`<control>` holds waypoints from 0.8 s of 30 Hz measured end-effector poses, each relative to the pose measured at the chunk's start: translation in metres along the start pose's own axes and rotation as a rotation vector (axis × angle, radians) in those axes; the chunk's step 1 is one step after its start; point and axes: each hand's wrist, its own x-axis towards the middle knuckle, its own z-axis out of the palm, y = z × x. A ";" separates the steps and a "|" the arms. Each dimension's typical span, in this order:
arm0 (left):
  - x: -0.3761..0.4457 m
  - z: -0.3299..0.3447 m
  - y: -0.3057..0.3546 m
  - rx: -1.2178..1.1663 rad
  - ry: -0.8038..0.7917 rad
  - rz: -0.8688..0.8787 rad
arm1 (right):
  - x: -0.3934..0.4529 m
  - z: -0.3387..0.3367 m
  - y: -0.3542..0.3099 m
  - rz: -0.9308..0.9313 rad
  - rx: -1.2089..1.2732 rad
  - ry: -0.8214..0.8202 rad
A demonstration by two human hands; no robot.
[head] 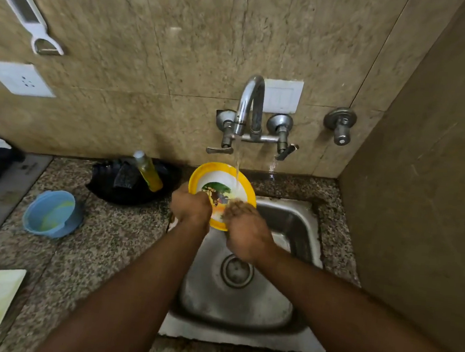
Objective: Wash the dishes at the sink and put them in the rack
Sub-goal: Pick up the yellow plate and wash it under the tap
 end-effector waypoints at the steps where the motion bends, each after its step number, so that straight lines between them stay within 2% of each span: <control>1: -0.001 0.001 -0.004 0.031 -0.016 0.018 | -0.002 0.002 -0.005 0.052 -0.011 -0.010; 4: 0.000 0.002 -0.015 0.184 -0.176 0.040 | -0.001 -0.006 0.000 0.088 -0.205 -0.130; 7: 0.014 -0.009 -0.017 0.177 -0.420 -0.026 | 0.003 -0.008 0.038 -0.100 -0.336 -0.179; 9: 0.023 -0.017 -0.020 0.177 -0.535 -0.078 | 0.005 -0.007 0.066 -0.262 -0.345 -0.125; 10: 0.027 -0.018 -0.025 0.159 -0.523 -0.074 | 0.005 -0.008 0.072 -0.320 -0.356 -0.065; 12: 0.022 -0.018 -0.027 0.107 -0.356 -0.070 | 0.006 -0.007 0.071 -0.354 -0.398 0.032; 14: 0.010 -0.012 -0.032 -0.004 -0.188 -0.097 | 0.003 0.000 0.055 -0.312 -0.390 0.054; 16: -0.001 -0.005 -0.037 -0.149 -0.076 -0.128 | -0.009 0.009 0.035 -0.206 -0.230 0.068; 18: 0.001 0.006 -0.045 -0.253 0.011 -0.148 | -0.022 0.020 0.016 -0.026 0.031 0.164; 20: 0.009 0.017 -0.056 -0.251 0.045 -0.108 | -0.031 0.032 0.001 0.103 0.330 0.299; 21: 0.010 0.017 -0.054 -0.195 0.036 -0.080 | -0.033 0.037 -0.003 0.112 0.395 0.340; 23: 0.011 0.007 -0.044 -0.031 -0.032 -0.041 | -0.032 0.042 0.005 0.018 0.252 0.380; 24: 0.009 0.000 -0.036 0.043 -0.099 -0.030 | -0.030 0.040 0.017 -0.057 0.121 0.343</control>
